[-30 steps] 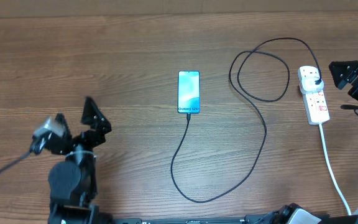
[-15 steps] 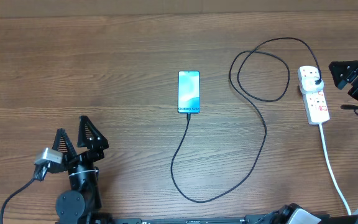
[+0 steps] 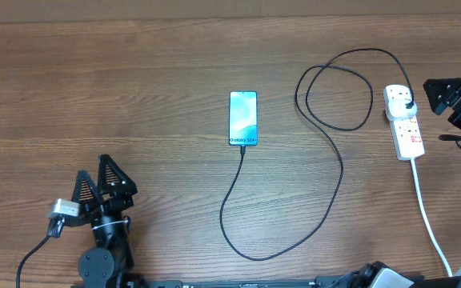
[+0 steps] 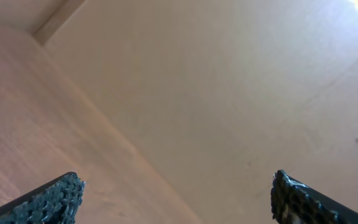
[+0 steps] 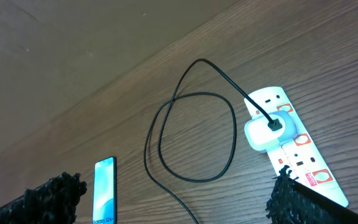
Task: Plug charger to phone and switch on socket
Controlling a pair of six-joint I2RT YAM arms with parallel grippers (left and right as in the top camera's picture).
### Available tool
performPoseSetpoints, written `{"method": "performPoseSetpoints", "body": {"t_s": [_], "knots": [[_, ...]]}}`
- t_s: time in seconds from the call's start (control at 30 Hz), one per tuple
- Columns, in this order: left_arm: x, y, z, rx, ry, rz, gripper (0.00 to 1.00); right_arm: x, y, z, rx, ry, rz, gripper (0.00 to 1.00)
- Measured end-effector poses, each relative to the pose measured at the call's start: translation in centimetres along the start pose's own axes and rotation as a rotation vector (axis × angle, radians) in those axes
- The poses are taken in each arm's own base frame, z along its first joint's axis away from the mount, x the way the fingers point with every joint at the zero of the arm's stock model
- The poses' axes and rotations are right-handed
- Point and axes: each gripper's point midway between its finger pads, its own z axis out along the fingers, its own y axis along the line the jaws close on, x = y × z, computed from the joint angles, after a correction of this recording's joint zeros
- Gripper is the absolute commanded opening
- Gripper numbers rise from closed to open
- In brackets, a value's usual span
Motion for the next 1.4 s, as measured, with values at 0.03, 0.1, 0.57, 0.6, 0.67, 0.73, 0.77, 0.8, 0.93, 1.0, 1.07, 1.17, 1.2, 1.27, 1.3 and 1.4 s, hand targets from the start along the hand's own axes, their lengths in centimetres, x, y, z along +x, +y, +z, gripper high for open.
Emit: {"method": "performPoseSetpoints", "body": {"t_s": [0.03, 0.1, 0.57, 0.6, 0.67, 0.73, 0.77, 0.8, 0.93, 1.0, 1.07, 1.17, 1.2, 1.27, 1.3, 1.4], "knots": [[0.4, 0.3, 0.0, -0.013, 0.014, 0.003, 1.0, 0.0, 0.0, 0.0, 0.0, 0.0, -0.001, 1.0], [0.9, 0.9, 0.0, -0.035, 0.035, 0.007, 1.0, 0.0, 0.0, 0.0, 0.0, 0.0, -0.001, 1.0], [4.8, 3.4, -0.6, -0.084, 0.223, 0.237, 1.0, 0.0, 0.0, 0.0, 0.0, 0.0, -0.001, 1.0], [5.0, 3.2, -0.7, -0.067, 0.238, 0.274, 1.0, 0.0, 0.0, 0.0, 0.0, 0.0, -0.001, 1.0], [5.6, 2.9, -0.8, -0.024, 0.272, 0.371, 1.0, 0.0, 0.0, 0.0, 0.0, 0.0, 0.0, 1.0], [6.1, 2.5, -0.9, 0.012, 0.295, 0.444, 1.0, 0.0, 0.0, 0.0, 0.0, 0.0, -0.001, 1.0], [6.3, 2.4, -0.9, 0.025, 0.304, 0.475, 1.0, 0.0, 0.0, 0.0, 0.0, 0.0, -0.001, 1.0], [6.4, 2.3, -1.0, 0.038, 0.31, 0.5, 1.0, 0.0, 0.0, 0.0, 0.0, 0.0, 0.0, 1.0], [6.8, 2.0, -1.1, 0.075, 0.324, 0.598, 1.0, 0.0, 0.0, 0.0, 0.0, 0.0, -0.001, 1.0], [6.9, 2.0, -1.1, 0.086, 0.329, 0.635, 1.0, 0.0, 0.0, 0.0, 0.0, 0.0, 0.0, 1.0], [6.9, 2.0, -1.1, 0.093, 0.331, 0.656, 1.0, 0.0, 0.0, 0.0, 0.0, 0.0, 0.0, 1.0], [7.0, 1.9, -1.1, 0.101, 0.333, 0.672, 1.0, 0.0, 0.0, 0.0, 0.0, 0.0, -0.001, 1.0], [7.0, 1.9, -1.1, 0.103, 0.333, 0.676, 1.0, 0.0, 0.0, 0.0, 0.0, 0.0, -0.001, 1.0], [7.0, 1.9, -1.1, 0.105, 0.333, 0.684, 1.0, 0.0, 0.0, 0.0, 0.0, 0.0, -0.001, 1.0], [7.0, 1.9, -1.1, 0.105, 0.333, 0.688, 1.0, 0.0, 0.0, 0.0, 0.0, 0.0, -0.001, 1.0], [7.0, 1.9, -1.1, 0.106, 0.333, 0.691, 1.0, 0.0, 0.0, 0.0, 0.0, 0.0, -0.001, 1.0]]}}
